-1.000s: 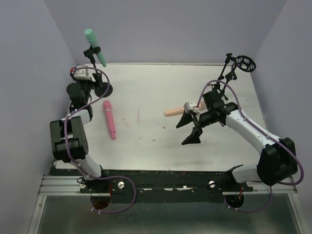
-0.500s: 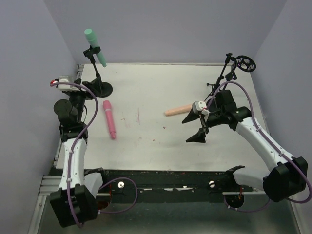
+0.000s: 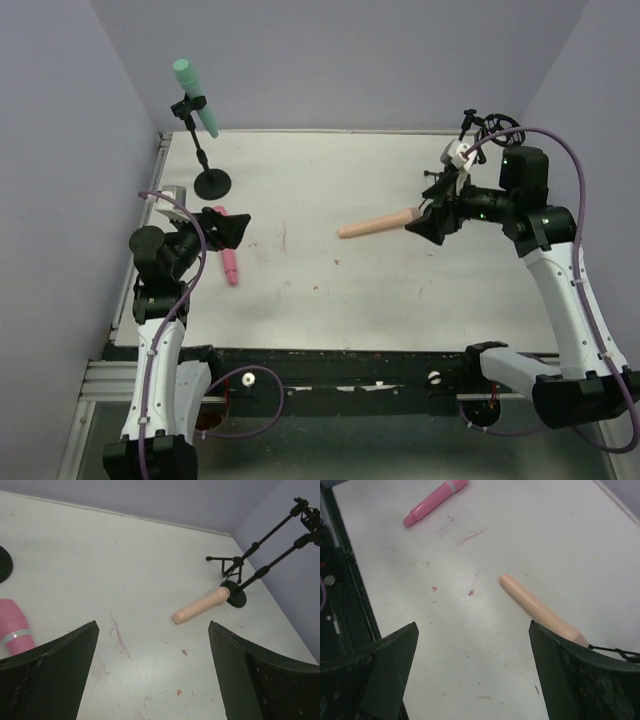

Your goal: Attach the microphones to the stand

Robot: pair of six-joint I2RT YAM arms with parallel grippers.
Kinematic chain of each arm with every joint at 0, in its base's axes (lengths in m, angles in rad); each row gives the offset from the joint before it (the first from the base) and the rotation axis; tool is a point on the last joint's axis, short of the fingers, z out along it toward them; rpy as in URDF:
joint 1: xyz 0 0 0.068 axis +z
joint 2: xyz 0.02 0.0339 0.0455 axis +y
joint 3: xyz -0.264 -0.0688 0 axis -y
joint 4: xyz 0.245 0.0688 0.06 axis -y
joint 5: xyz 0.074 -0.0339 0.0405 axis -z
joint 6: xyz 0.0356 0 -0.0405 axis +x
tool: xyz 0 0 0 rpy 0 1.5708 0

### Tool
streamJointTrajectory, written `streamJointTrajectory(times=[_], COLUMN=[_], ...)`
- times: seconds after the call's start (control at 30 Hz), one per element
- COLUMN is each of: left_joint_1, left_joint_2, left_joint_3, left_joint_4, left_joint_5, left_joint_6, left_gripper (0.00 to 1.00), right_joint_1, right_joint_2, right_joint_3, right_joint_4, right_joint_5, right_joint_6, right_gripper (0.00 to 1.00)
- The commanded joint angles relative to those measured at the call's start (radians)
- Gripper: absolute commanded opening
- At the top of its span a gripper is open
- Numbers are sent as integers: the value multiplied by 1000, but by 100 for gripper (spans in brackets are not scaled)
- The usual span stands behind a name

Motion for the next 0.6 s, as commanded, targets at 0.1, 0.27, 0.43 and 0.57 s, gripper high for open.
streamJointTrajectory(times=[0.1, 0.27, 0.43, 0.57], left_joint_1=[-85, -99, -100, -100], left_joint_2=[-11, -59, -82, -91], left_joint_3=[27, 29, 26, 27], left_joint_4=[-71, -92, -95, -97], left_joint_5=[150, 138, 136, 139], left_joint_6=[-29, -9, -12, -17], left_gripper=[98, 99, 98, 99], right_joint_1=[-183, -347, -369, -369], right_joint_2=[-2, 16, 35, 49], right_joint_3=[149, 143, 109, 79], right_joint_4=[144, 249, 287, 295], right_joint_5=[276, 363, 493, 445], right_joint_6=[475, 679, 626, 509], right_gripper=[100, 100, 100, 100])
